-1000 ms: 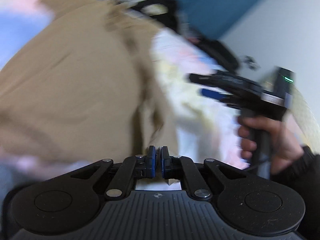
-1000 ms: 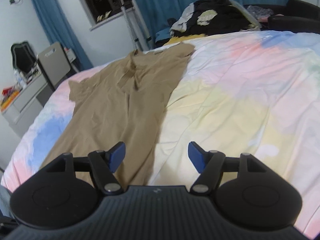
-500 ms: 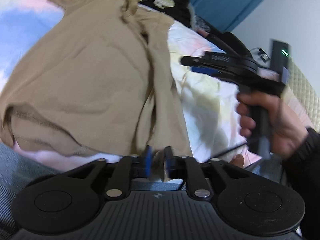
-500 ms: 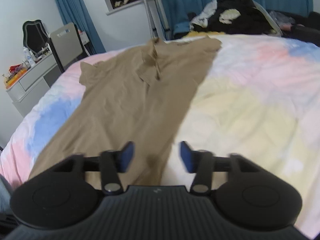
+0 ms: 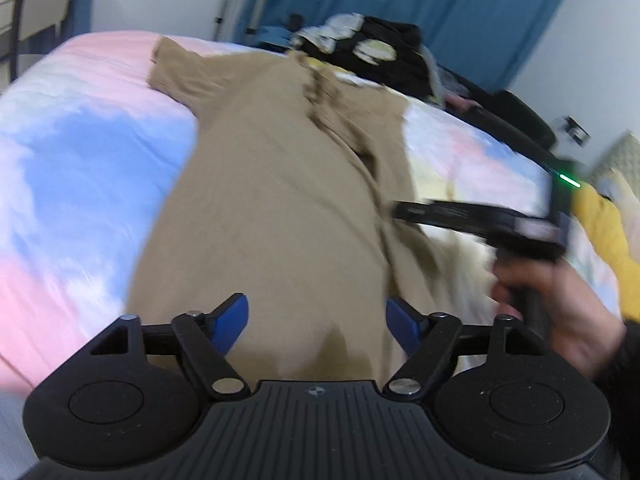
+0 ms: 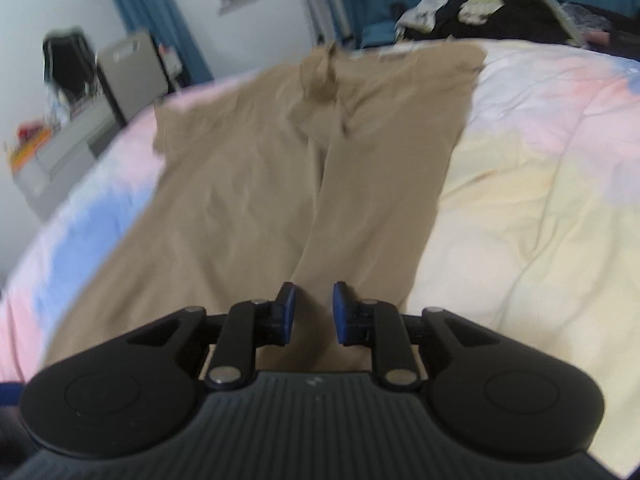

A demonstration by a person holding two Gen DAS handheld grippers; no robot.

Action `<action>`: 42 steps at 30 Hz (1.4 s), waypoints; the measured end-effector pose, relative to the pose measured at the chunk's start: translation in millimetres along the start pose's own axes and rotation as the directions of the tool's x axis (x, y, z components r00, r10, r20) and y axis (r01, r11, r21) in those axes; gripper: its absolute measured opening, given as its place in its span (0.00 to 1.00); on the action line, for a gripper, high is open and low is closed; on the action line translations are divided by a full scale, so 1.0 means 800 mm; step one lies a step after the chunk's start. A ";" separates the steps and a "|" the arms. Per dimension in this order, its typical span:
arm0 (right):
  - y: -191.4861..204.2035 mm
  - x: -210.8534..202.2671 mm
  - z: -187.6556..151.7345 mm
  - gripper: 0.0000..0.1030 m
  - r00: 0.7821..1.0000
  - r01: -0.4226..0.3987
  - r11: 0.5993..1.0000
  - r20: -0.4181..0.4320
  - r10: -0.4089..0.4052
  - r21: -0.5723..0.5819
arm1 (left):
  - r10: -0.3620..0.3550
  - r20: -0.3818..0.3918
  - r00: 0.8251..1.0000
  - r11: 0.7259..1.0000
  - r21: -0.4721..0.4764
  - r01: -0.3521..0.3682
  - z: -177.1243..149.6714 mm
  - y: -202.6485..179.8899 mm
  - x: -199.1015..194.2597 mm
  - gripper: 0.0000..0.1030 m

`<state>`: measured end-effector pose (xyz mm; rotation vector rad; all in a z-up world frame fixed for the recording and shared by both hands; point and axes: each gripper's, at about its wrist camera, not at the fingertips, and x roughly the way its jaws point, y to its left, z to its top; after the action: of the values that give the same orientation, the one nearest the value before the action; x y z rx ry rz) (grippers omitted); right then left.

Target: Fold clothes

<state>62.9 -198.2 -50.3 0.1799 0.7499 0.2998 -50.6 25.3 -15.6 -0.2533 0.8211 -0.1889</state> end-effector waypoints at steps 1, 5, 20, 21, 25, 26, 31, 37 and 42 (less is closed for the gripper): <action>-0.001 -0.009 0.005 0.23 0.999 0.000 1.000 0.035 -0.001 0.009 | 0.004 0.017 1.000 1.000 -0.005 -0.004 0.011 0.005 0.005 0.79; 0.001 -0.037 0.019 0.23 0.991 0.011 0.999 0.132 -0.016 0.033 | 0.034 0.060 0.998 0.998 -0.054 -0.031 0.054 0.030 0.032 0.80; 0.012 0.005 0.016 0.62 0.986 -0.112 0.976 0.144 0.086 0.188 | 0.149 0.191 0.970 0.880 -0.473 -0.042 0.191 0.216 0.223 0.84; 0.010 0.008 0.017 0.64 0.985 -0.122 0.976 0.146 0.096 0.182 | 0.144 0.213 0.966 0.872 -0.489 -0.023 0.198 0.224 0.231 0.85; -0.012 0.029 0.020 0.67 0.988 -0.109 0.972 0.133 0.082 0.208 | 0.117 0.269 0.956 0.864 -0.502 0.036 0.224 0.238 0.255 0.86; -0.019 0.034 0.020 0.67 0.987 -0.119 0.966 0.131 0.090 0.230 | 0.119 0.280 0.953 0.866 -0.498 0.038 0.229 0.237 0.261 0.86; -0.039 0.054 0.028 0.67 0.985 -0.142 0.952 0.137 0.108 0.273 | 0.220 0.303 0.927 0.903 -0.422 -0.076 0.251 0.208 0.285 0.76; -0.051 0.055 0.031 0.67 0.981 -0.172 0.926 0.143 0.130 0.337 | 0.336 0.244 0.910 0.942 -0.055 -0.332 0.289 0.124 0.324 0.11; -0.052 0.047 0.027 0.67 0.982 -0.176 0.914 0.136 0.135 0.366 | 0.343 0.316 0.885 0.906 0.135 -0.400 0.312 0.040 0.320 0.10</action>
<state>112.3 -226.1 -69.4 0.6195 0.6813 0.2921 307.4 25.4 -40.2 0.0697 0.5437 0.1302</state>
